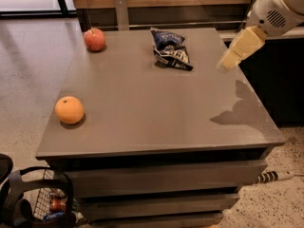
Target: Move blue chip bag near orange
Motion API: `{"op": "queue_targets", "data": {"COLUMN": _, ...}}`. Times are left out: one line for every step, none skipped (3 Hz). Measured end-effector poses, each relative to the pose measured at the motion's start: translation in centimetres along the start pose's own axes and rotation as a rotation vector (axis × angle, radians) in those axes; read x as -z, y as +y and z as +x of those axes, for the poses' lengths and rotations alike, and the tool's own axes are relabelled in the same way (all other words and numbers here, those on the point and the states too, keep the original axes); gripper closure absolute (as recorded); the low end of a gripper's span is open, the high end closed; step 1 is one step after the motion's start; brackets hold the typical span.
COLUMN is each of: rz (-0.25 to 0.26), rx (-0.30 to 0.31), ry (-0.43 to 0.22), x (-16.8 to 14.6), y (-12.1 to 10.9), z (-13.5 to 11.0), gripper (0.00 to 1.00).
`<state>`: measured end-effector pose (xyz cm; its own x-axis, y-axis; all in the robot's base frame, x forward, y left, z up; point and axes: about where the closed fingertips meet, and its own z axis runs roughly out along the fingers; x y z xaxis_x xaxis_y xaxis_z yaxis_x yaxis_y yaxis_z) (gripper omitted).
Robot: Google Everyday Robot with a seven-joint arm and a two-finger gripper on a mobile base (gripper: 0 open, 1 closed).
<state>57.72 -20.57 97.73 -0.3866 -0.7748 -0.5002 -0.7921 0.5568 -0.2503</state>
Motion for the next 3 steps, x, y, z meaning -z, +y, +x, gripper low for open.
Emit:
{"op": "queue_targets", "data": {"rz": 0.042, "rx": -0.058, "ry": -0.105, "x": -3.2, "y": -3.1, "z": -1.1, "gripper": 0.0}}
{"op": "queue_targets", "data": {"rz": 0.068, "rx": -0.09, "ry": -0.183, "x": -5.9, "y": -5.2, "z": -2.0, "gripper": 0.0}}
{"op": "queue_targets", "data": {"rz": 0.089, "rx": -0.101, "ry": -0.227, "x": -7.7, "y": -6.7, "z": -2.7, "gripper": 0.0}}
